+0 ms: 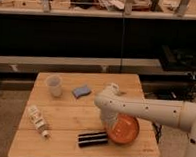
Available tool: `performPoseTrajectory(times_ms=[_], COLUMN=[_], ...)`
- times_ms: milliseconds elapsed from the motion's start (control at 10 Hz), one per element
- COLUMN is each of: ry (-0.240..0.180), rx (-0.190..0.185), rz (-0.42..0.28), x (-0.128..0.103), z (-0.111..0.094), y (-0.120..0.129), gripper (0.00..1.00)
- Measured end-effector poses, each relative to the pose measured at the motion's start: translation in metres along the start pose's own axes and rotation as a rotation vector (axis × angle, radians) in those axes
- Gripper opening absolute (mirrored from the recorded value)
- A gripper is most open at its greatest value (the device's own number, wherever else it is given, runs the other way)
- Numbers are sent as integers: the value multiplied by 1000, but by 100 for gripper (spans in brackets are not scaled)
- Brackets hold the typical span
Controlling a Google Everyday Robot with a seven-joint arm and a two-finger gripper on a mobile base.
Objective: Push the ceramic bowl across the table
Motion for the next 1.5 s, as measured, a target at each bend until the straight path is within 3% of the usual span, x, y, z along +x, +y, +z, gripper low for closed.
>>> performPoseTrajectory(times_ms=[1500], ry=[-7], rx=[-1], rz=[-45], x=[-12], z=[2], y=[-10], gripper=[19])
